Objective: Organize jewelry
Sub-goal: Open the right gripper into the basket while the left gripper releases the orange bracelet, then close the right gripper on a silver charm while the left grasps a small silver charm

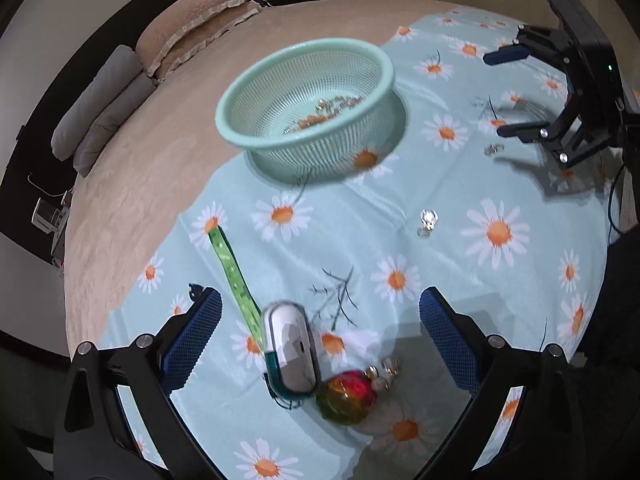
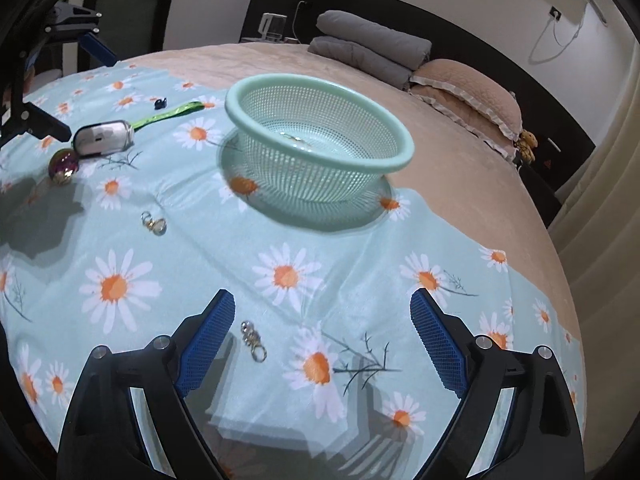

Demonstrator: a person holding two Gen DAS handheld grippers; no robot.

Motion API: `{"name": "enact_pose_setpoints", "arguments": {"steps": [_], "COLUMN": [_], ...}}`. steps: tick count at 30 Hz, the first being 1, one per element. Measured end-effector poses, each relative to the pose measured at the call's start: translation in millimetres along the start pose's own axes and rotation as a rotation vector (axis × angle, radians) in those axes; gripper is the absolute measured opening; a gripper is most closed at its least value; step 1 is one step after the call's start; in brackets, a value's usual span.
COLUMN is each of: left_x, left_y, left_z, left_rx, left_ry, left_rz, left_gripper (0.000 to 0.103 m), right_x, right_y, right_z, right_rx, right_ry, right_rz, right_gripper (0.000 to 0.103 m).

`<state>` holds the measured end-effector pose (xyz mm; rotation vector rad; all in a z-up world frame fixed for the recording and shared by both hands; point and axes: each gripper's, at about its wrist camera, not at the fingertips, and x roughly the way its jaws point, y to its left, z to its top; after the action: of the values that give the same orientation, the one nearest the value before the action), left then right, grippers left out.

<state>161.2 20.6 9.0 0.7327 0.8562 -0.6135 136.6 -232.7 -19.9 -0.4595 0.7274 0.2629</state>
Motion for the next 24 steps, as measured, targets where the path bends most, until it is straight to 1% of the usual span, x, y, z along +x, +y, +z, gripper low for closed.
{"name": "enact_pose_setpoints", "arguments": {"steps": [3,6,7,10,12,14,16,17,19,20,21,23,24], "left_x": [1.9,4.9,6.0,5.7,8.2,13.0,17.7,19.3,22.2,23.8,26.8,34.2,37.0], "left_y": [-9.9,-22.4,-25.9,-31.0,-32.5,-32.6,-31.3,-30.5,-30.4,-30.7,-30.9,-28.9,-26.6], "left_z": [-21.9,-37.0,-39.7,-42.7,-41.1,-39.5,-38.1,-37.4,-37.4,-37.7,-38.6,-41.0,-42.5], "left_rx": [-0.01,0.0,0.007,0.021,0.028,0.025,0.017,0.011,0.004,0.005,0.004,-0.012,-0.025], "left_ry": [0.017,0.014,0.009,-0.041,-0.055,-0.049,-0.046,-0.048,-0.05,-0.046,-0.033,0.0,0.01], "left_rz": [-0.036,-0.079,-0.094,-0.182,-0.209,-0.235,-0.25,-0.271,-0.31,-0.32,-0.321,-0.295,-0.295], "left_gripper": [0.097,0.097,0.097,0.097,0.097,0.092,0.089,0.084,0.08,0.078,0.076,0.074,0.073], "right_x": [-4.0,-5.9,-6.2,-4.9,-2.4,-0.2,1.7,2.6,5.6,7.2,8.9,13.1,15.0], "right_y": [1.9,4.5,5.9,7.0,5.9,5.1,3.7,2.9,2.5,3.0,3.4,4.5,4.9], "right_z": [-10.6,-17.7,-20.5,-24.5,-25.3,-26.8,-27.9,-28.5,-28.5,-28.6,-28.7,-28.7,-28.8], "right_rx": [0.045,0.063,0.069,0.09,0.112,0.129,0.146,0.157,0.174,0.178,0.181,0.183,0.186], "right_ry": [0.012,0.02,0.02,0.021,0.031,0.03,0.021,0.016,0.019,0.022,0.026,0.043,0.048], "right_rz": [0.07,0.086,0.093,0.099,0.108,0.113,0.134,0.149,0.178,0.189,0.199,0.208,0.212], "right_gripper": [0.085,0.085,0.085,0.085,0.085,0.085,0.083,0.083,0.076,0.071,0.066,0.062,0.058]}}
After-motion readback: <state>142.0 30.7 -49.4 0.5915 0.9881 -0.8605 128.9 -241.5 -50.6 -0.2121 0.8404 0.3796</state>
